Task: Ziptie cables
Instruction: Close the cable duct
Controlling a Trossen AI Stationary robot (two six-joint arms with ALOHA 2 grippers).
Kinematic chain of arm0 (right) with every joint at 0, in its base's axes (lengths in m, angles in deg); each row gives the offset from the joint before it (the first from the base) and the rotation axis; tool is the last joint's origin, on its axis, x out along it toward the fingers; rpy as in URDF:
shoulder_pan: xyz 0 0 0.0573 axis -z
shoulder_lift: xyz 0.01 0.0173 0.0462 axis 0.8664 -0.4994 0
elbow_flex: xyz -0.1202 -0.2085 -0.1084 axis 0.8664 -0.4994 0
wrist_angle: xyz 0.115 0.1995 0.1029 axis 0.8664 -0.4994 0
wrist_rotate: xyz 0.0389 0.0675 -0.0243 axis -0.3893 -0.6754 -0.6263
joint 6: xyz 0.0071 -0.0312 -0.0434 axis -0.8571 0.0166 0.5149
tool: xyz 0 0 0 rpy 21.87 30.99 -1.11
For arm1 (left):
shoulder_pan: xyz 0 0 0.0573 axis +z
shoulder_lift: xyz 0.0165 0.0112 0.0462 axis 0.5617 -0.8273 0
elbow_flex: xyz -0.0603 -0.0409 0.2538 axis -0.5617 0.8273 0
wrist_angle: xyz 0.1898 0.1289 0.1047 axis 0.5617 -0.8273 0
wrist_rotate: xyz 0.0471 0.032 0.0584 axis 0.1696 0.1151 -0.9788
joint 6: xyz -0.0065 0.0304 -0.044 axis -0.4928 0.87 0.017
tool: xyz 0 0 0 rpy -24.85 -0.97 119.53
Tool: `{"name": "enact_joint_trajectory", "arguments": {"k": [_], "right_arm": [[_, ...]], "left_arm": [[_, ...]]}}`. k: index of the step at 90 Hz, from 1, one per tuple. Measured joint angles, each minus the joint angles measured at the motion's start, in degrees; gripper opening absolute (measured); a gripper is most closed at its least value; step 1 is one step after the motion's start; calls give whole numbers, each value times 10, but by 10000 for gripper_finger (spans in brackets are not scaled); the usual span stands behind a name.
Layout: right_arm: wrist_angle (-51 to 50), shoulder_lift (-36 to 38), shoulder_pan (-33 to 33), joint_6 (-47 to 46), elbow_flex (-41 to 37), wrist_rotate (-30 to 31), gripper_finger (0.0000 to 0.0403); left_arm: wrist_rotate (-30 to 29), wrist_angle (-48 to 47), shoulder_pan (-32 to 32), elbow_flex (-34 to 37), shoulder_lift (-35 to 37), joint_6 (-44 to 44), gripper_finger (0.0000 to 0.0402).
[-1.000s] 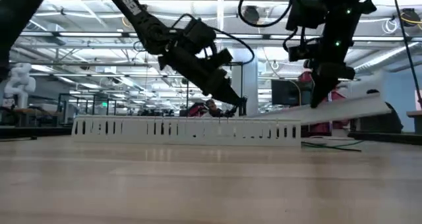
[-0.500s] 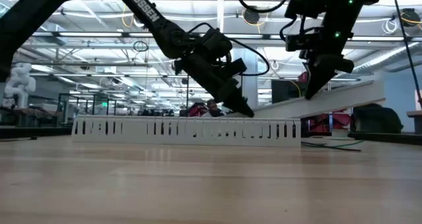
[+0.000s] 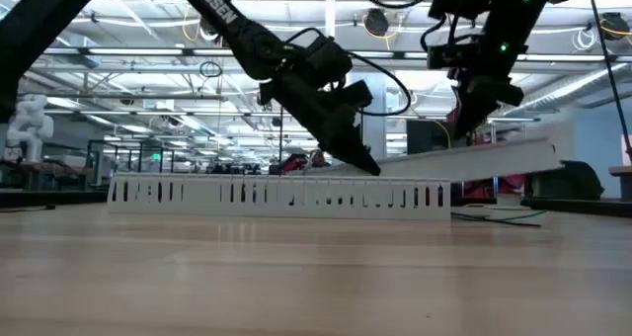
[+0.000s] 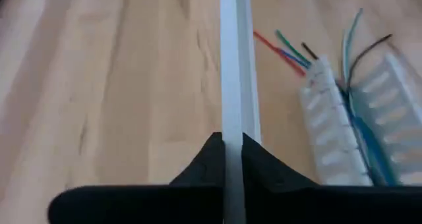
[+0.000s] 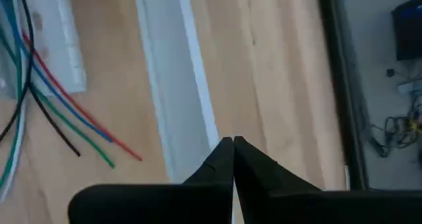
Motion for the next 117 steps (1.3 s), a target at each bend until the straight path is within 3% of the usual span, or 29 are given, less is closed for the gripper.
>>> {"name": "enact_joint_trajectory", "arguments": {"k": [13,25,43,54,73,94,117], "right_arm": [[30,69,-25,-1,30,-30,11],[-4,136,-30,-26,79,-41,51],[-85,167,24,-63,117,-236,162],[-134,155,36,-82,122,-292,230],[-96,104,9,-96,120,-327,292],[-78,27,3,-85,120,-350,297],[-34,-6,3,-77,119,-391,297]], "left_arm": [[-174,-13,-55,0,44,121,18],[-309,6,-111,1,60,251,18],[-427,71,-199,0,56,471,18],[-483,113,-238,0,50,571,18],[-540,190,-269,0,47,652,18],[-565,200,-280,0,47,660,18],[-571,219,-297,0,47,690,18]]}}
